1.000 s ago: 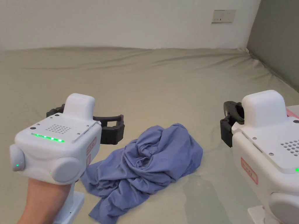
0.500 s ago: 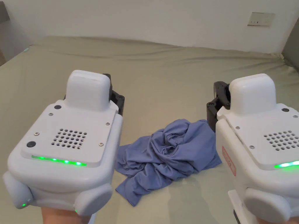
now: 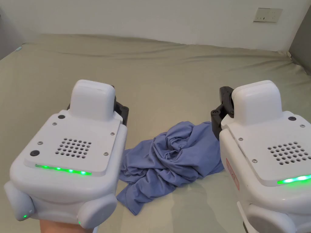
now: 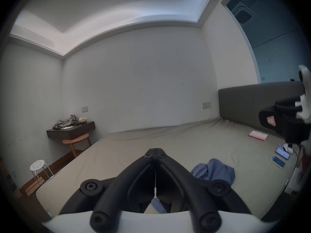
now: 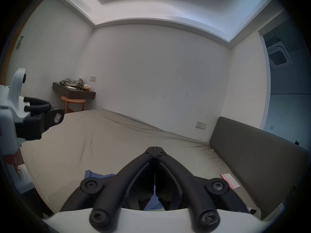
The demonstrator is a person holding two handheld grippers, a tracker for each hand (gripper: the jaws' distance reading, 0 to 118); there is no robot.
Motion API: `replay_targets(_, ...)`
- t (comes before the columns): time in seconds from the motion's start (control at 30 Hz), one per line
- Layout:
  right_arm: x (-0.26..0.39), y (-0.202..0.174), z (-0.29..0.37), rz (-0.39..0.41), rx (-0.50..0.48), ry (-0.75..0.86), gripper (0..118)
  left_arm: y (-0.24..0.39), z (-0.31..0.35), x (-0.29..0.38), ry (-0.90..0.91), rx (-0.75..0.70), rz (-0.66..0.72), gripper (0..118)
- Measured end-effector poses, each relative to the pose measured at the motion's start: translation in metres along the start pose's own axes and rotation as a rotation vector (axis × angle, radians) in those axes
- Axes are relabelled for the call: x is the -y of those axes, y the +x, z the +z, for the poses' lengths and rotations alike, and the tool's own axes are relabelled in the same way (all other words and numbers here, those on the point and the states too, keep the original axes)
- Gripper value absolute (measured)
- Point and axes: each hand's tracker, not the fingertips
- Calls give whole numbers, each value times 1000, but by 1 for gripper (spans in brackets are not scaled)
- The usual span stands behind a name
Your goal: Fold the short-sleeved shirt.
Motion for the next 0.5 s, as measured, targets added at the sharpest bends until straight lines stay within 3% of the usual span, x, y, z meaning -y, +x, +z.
replay_targets(0.1,13,2,-7,-7,0,-36,2,3,-18,28,-127,79,-7,0)
replay_targets(0.33,54,22,-24,-24,13,-146,2,27,-70,146,-605,261,16,0)
replay_targets(0.43,69,34,-27,-14,23,-193,2,43,-88,196,-761,279,-20,0)
replay_targets(0.47,74,39,-27,-14,28,-206,2,47,-93,210,-784,275,-18,11)
replay_targets(0.5,77,43,-27,-14,34,-220,2,50,-97,218,-813,267,-17,41)
